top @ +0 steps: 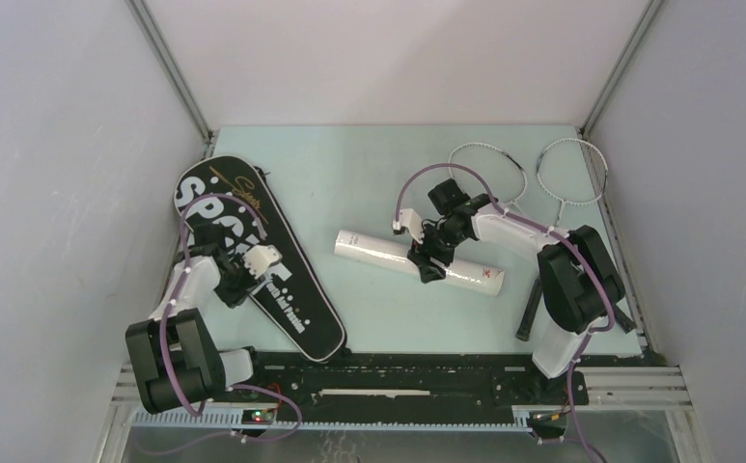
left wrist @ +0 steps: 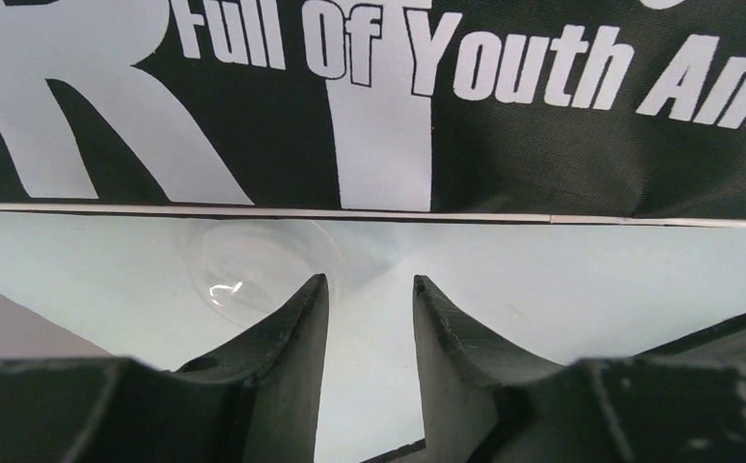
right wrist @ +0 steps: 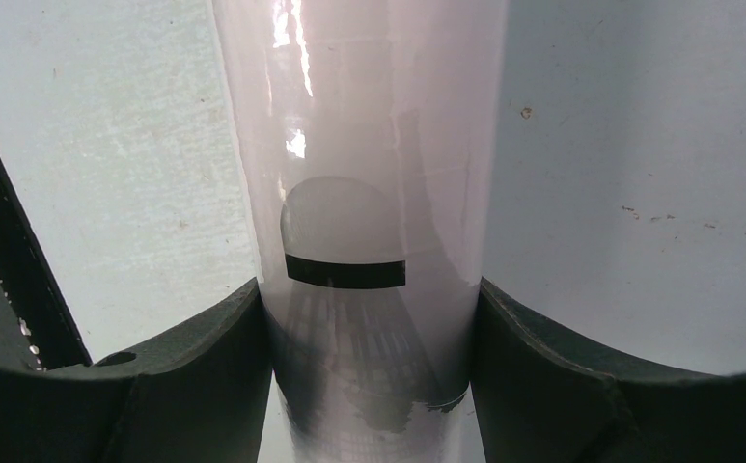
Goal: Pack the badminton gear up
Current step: Pick up the lid from the center of the board.
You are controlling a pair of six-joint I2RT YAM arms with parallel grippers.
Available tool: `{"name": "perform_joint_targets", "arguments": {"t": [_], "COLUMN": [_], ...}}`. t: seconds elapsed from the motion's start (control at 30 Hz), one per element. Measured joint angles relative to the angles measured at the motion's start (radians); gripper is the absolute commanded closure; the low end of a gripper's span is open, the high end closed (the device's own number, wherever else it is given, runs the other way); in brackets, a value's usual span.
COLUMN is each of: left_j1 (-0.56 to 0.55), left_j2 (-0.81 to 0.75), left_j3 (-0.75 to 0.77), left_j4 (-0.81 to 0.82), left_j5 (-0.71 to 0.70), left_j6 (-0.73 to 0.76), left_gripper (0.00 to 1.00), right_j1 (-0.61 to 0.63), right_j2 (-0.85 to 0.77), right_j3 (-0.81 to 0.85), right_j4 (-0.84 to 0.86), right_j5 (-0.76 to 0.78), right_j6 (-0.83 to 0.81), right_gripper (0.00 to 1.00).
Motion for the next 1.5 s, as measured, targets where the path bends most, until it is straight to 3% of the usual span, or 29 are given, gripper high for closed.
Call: {"name": "perform_joint_targets", "arguments": {"t": [0.5,0.63,0.77,0.93,1.5], "left_j1": [0.006,0.007,0.007,0.007,0.195], "left_j2": [-0.105,-0.188,-0.284,-0.319,0.044], "left_j3": [0.066,0.066,0.066,0.062,0.091], "left_j4": [-0.100,-0.129,-0.160,-0.178,-0.101], "left_j5": [-0.028,-0.043,-0.060,-0.070,0.010], "left_j6": [-0.093,-0.097,-0.069,-0.032,-0.114], "left_gripper": [0.15,0.08,0.07,0.12,0.04], "right_j1": [0.009,0.012,0.017,0.014,0.142], "right_j2": [0.007,0.041,0.079,0.077,0.061], "right_j3": [0.000,0.000,0.000,-0.006,-0.014], "right_j4": [0.004,0.020,0.041,0.072,0.120], "right_j5": [0.047,0.066,0.082,0.086,0.222], "right_j6": [0.014,0.032,0.052,0.070,0.069], "right_gripper": [0.90,0.91,0.93,0.93,0.94]}}
